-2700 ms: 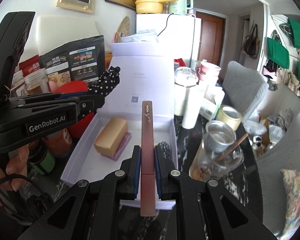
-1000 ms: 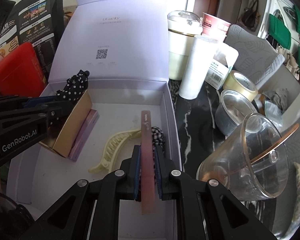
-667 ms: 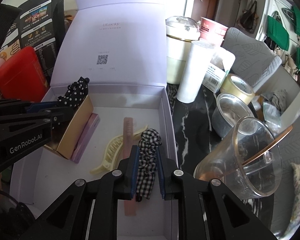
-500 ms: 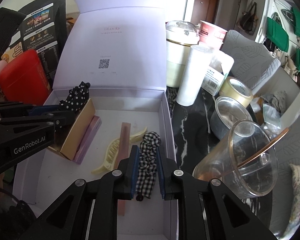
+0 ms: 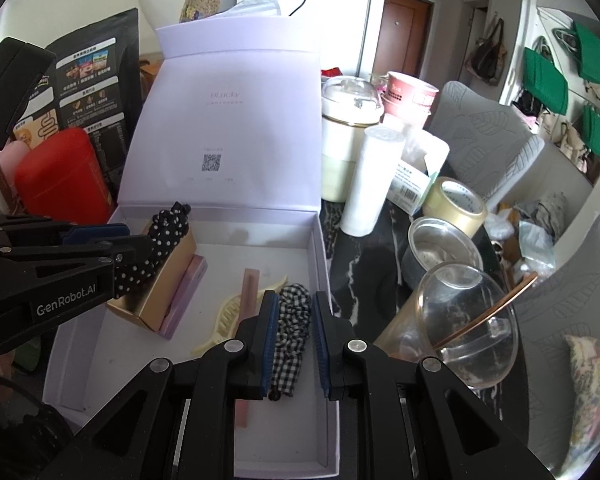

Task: Organize rigid objects
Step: 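Lower the umbrella with the left gripper while the right gripper lowers the pink tube into the box, then open both grippers to release the polka-dot umbrella and pink tube, then withdraw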

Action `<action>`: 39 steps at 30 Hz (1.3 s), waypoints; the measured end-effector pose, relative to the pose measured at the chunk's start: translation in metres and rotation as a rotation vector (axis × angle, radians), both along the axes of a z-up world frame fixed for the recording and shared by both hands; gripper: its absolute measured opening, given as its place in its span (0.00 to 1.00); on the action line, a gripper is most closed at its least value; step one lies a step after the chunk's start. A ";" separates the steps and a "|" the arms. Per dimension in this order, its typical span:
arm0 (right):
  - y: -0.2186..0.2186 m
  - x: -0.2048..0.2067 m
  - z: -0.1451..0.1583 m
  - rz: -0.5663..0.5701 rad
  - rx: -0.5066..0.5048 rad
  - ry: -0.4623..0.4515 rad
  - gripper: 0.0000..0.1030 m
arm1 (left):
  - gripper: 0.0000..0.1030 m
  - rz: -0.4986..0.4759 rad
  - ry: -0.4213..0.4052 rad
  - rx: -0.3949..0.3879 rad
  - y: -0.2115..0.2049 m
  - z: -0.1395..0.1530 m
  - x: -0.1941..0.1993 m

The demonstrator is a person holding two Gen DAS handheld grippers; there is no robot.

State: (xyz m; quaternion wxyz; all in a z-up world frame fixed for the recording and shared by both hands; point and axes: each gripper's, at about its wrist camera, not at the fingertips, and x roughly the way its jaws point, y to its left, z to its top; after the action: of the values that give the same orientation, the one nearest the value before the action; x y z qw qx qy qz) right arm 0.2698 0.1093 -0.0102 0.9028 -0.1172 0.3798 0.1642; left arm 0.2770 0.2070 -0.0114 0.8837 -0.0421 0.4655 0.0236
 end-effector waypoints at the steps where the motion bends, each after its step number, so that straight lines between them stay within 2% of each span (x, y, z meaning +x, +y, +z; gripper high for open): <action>1: 0.000 0.000 0.001 -0.001 0.001 -0.002 0.17 | 0.20 -0.001 -0.001 0.000 0.000 0.001 -0.001; 18: -0.019 -0.025 0.022 -0.023 0.041 -0.044 0.17 | 0.20 -0.028 -0.079 0.005 -0.015 0.032 -0.025; 33: -0.069 -0.081 0.049 -0.128 0.047 -0.109 0.17 | 0.20 -0.164 -0.129 -0.003 -0.071 0.057 -0.069; 35: -0.080 -0.090 0.052 -0.148 0.055 -0.118 0.25 | 0.20 -0.186 -0.135 -0.002 -0.079 0.059 -0.075; 39: -0.100 -0.107 0.054 -0.192 0.057 -0.127 0.26 | 0.20 -0.229 -0.150 0.020 -0.101 0.062 -0.088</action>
State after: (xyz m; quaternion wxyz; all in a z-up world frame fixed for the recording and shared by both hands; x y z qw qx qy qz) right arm 0.1628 0.0093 0.0438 0.9396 -0.0646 0.3265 0.0802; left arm 0.1886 0.1062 0.0506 0.9132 0.0185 0.3998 -0.0760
